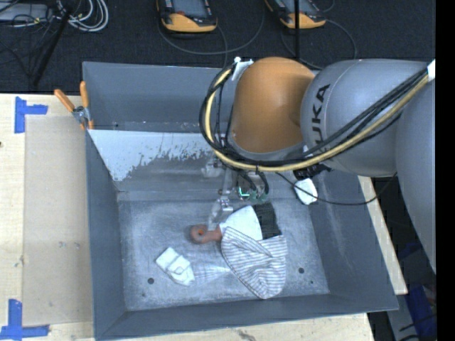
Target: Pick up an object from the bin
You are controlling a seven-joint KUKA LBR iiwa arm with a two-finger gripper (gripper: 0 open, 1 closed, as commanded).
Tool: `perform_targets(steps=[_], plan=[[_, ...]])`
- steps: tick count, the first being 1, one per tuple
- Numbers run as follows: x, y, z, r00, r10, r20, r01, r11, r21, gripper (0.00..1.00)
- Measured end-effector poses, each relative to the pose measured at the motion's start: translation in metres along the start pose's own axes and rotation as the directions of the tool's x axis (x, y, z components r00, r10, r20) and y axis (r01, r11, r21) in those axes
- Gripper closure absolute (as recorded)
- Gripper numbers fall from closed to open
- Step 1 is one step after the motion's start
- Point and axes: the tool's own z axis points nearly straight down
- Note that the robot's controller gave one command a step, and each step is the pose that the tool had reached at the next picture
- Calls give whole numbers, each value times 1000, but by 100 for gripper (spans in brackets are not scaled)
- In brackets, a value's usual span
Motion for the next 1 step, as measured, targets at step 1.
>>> perform_targets(steps=[1], plan=[[-2, 0, -4, 1000, 2, 8, -2, 1000, -1, 0]])
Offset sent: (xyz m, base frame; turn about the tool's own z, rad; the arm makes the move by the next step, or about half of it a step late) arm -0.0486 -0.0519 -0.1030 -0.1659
